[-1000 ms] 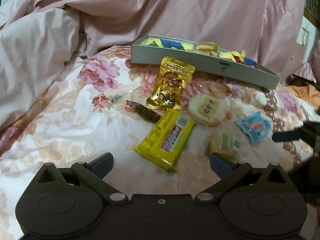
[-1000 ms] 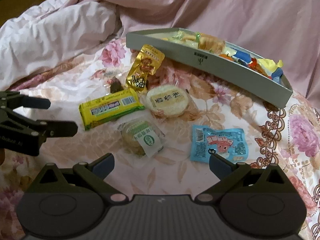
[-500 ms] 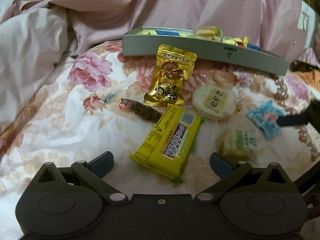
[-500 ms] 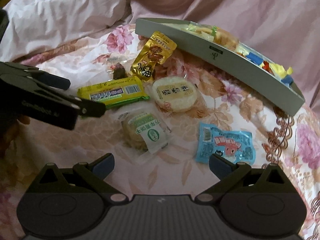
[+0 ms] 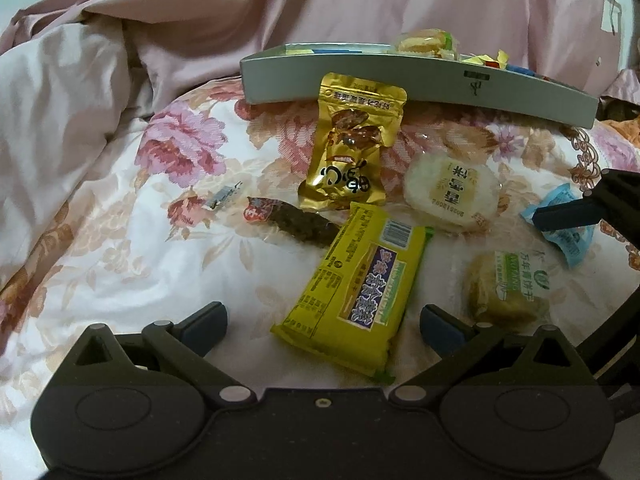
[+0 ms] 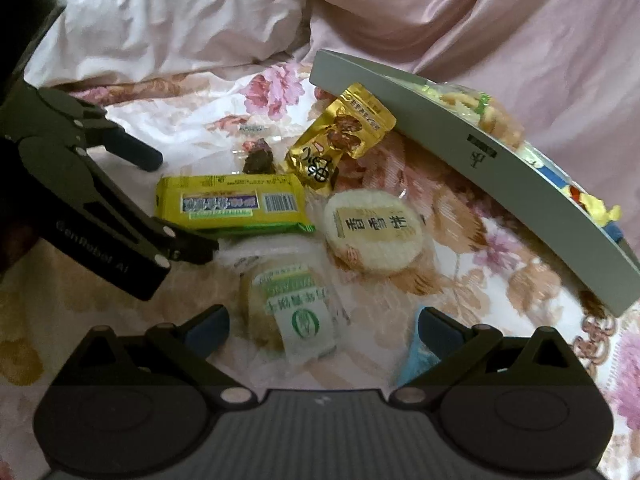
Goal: Organize snacks
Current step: 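Move both open tools back over the remaining snacks, then grasp the yellow bar with the left tool while the right tool grasps the green-labelled pastry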
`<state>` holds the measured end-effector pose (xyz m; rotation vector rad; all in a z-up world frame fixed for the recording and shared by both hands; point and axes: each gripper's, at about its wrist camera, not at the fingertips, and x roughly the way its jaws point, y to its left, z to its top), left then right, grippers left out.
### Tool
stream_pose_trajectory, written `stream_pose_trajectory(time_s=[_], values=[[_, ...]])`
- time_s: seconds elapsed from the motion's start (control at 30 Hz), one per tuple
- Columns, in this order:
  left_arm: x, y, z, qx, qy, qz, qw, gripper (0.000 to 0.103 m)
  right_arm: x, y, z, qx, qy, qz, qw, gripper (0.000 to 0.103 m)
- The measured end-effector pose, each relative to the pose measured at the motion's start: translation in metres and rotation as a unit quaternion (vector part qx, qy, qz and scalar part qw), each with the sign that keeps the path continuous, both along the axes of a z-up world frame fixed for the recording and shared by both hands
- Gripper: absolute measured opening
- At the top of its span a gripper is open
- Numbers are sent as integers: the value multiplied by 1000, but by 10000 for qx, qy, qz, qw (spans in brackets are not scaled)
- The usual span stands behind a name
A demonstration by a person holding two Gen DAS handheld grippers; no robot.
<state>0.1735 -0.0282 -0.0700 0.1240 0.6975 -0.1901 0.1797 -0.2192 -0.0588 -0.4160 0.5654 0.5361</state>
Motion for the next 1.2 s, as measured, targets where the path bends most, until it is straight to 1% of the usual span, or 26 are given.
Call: stream_pose_trajectory(time_s=[0.1,0.2,0.37,0.4,0.6,0.77,0.8,0.9,0.97,1.0,1.07,1.2], values=[[2,-1,0,-6,-23,-14,10000,102,5,-1,-2,149,71,41,9999,103],[4,-3,0,11,-62,-21,10000,102,4,0,-4,191,47,45,9998,103],[3,-8,0,182,-215,-77,9996,102,4,1,-7,277,38,21,9996,102],[3,-7,0,175,-219,-91,9996,102,4,0,-7,295,65,14,9995,102],[4,-3,-2,-12,-173,-177,9997,97,6,-2,-6,421,228,85,9988,95],[2,-4,-2,-31,-253,-200,9995,88,6,-3,-5,544,342,183,9978,87],[2,-4,-2,-40,-262,-204,9994,87,6,-3,-5,549,349,207,9977,87],[-1,-3,-1,-79,-327,-241,9991,79,5,-1,-4,529,342,254,9977,84],[-3,-4,-1,-65,-379,-276,9989,70,3,0,-4,480,308,273,9980,82],[-4,-4,0,-47,-399,-290,9988,68,2,1,-4,445,277,290,9982,82],[-5,-5,0,-6,-419,-308,9986,60,0,3,-3,379,212,324,9985,80],[-5,-4,-1,28,-422,-306,9986,53,-1,5,-3,355,213,378,9984,76]])
